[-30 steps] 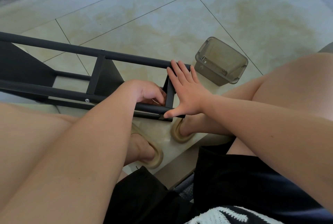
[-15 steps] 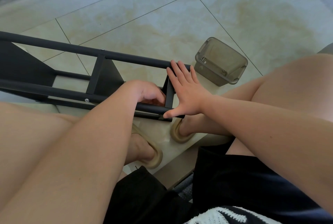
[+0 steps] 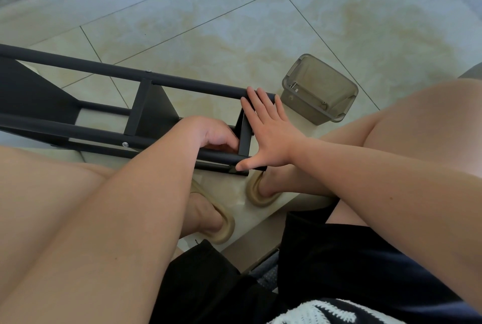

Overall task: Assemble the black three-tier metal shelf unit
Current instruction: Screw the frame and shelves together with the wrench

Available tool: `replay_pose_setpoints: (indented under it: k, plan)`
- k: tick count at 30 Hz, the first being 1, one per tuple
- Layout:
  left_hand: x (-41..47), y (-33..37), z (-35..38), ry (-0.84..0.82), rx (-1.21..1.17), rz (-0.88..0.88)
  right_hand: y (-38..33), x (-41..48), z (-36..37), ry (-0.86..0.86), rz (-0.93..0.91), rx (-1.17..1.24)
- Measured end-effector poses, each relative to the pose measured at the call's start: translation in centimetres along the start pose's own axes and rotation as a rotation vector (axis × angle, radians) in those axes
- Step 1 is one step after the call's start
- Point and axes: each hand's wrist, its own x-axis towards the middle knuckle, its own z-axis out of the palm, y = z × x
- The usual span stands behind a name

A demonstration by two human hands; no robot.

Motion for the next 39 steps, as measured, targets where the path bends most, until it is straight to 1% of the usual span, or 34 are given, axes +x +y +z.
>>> replay_pose_setpoints:
  k: [5,7,11,14,18,21,25,27,32,35,39]
  plan:
    - [-0.57,0.28,-0.05,-0.017,-0.091,0.012,0.09,0.09,0.14,-0.001,0.001,-0.007]
    - [-0.26,0.02,-0.11,0.003,-0.107,0.001,0.12,0.09,0.14,-0.002,0.002,-0.01]
    - [0.04,-0.14,-0.08,0.041,-0.009,-0.041,0.14,0.15,0.27,0.005,0.002,-0.008]
    - [0.02,-0.11,-0.03,0.024,0.02,-0.033,0.15,0.16,0.3,0.002,0.002,-0.004]
    - [-0.06,-0.04,-0.08,0.023,0.0,0.006,0.16,0.2,0.26,0.001,0.001,-0.001]
    - [-0.36,0.2,-0.02,0.02,-0.056,0.022,0.13,0.14,0.15,0.001,0.0,-0.006]
    - [-0.3,0.02,-0.13,-0.024,-0.03,-0.02,0.1,0.07,0.11,0.0,-0.002,-0.007]
    - [-0.15,-0.12,-0.16,0.007,0.01,-0.045,0.07,0.11,0.14,-0.001,0.0,-0.007]
    - [0.24,-0.12,-0.1,0.048,0.067,-0.019,0.21,0.18,0.3,0.002,-0.001,0.0]
    - [-0.09,0.08,-0.03,0.025,0.023,-0.012,0.19,0.14,0.26,0.007,-0.005,0.001]
    - [-0.39,0.13,-0.14,-0.013,-0.106,0.008,0.2,0.12,0.22,0.007,-0.005,-0.002]
